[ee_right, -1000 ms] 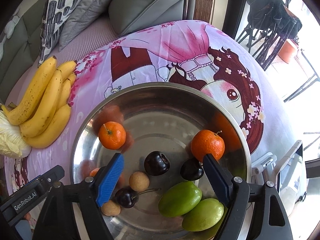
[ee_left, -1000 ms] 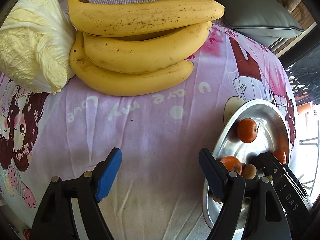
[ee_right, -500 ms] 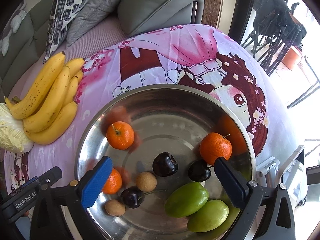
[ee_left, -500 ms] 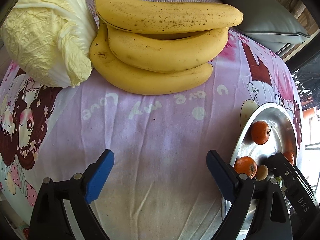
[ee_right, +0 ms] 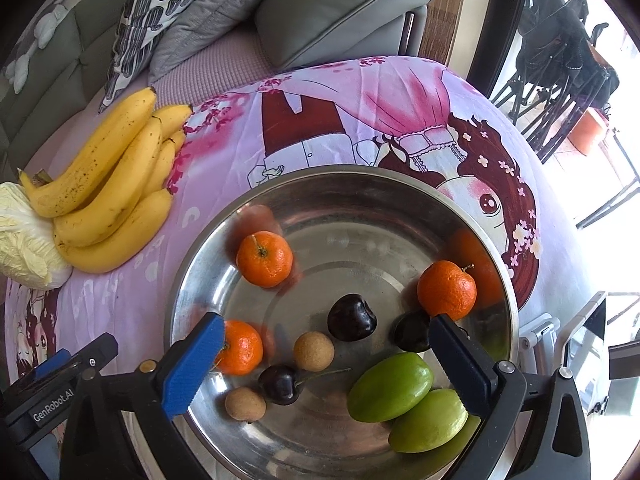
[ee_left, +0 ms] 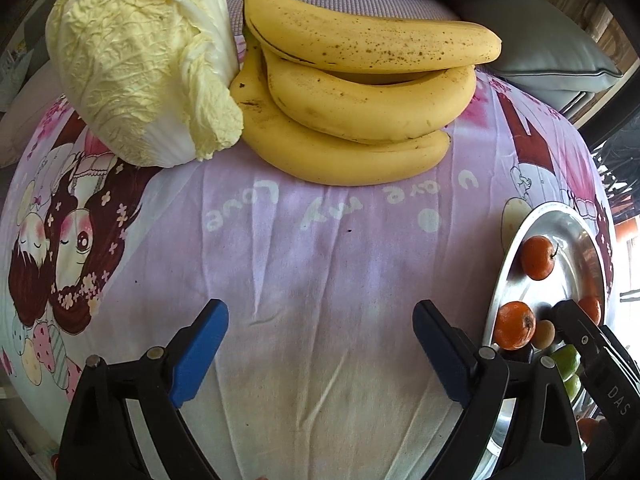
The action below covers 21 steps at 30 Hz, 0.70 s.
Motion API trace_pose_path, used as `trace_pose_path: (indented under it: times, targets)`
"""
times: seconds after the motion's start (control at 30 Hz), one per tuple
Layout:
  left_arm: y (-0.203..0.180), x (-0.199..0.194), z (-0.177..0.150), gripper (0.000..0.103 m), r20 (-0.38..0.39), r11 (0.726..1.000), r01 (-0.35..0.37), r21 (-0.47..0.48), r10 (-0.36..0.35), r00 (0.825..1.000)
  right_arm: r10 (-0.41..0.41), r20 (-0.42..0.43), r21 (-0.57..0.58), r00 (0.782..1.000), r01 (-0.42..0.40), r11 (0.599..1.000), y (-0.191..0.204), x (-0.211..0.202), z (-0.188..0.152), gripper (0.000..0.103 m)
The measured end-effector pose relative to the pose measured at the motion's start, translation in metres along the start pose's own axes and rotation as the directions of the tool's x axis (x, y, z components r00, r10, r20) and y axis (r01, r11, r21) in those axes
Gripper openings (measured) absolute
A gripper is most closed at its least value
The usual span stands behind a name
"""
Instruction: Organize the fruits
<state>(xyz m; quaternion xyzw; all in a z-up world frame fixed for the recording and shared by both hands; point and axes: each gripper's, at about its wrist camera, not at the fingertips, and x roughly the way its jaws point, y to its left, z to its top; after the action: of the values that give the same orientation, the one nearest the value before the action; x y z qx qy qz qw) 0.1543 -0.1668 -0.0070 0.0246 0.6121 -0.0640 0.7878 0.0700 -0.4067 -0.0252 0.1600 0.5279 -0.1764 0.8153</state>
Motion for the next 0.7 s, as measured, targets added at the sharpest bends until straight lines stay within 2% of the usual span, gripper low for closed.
trace_pose_path:
  times: [0.07, 0.17, 0.33, 0.53, 0.7]
  targets:
    - [0.004, -0.003, -0.004, 0.094, 0.003, 1.0, 0.001, 0.011, -0.001, 1.0, 0.004, -0.002, -0.018, 1.0, -0.004, 1.0, 0.005, -0.001, -0.002, 0.103]
    - [0.01, -0.008, -0.011, 0.094, 0.009, 0.999, -0.047, 0.02, 0.047, 0.999, 0.018, -0.005, -0.035, 1.0, -0.018, 0.999, 0.011, -0.002, -0.004, 0.103]
    - [0.03, -0.017, -0.016, 0.094, 0.026, 0.998, -0.064, -0.009, 0.064, 0.998, 0.024, -0.006, -0.054, 1.0, -0.024, 0.998, 0.019, -0.004, -0.009, 0.103]
    - [0.054, -0.026, -0.029, 0.094, 0.028, 0.991, -0.129, -0.03, 0.13, 0.991, 0.02, -0.008, -0.065, 1.0, -0.021, 0.998, 0.021, -0.006, -0.014, 0.103]
    - [0.071, -0.03, -0.047, 0.094, 0.021, 0.991, -0.124, -0.051, 0.125, 0.992, 0.018, -0.016, -0.075, 1.0, -0.02, 0.997, 0.023, -0.007, -0.02, 0.103]
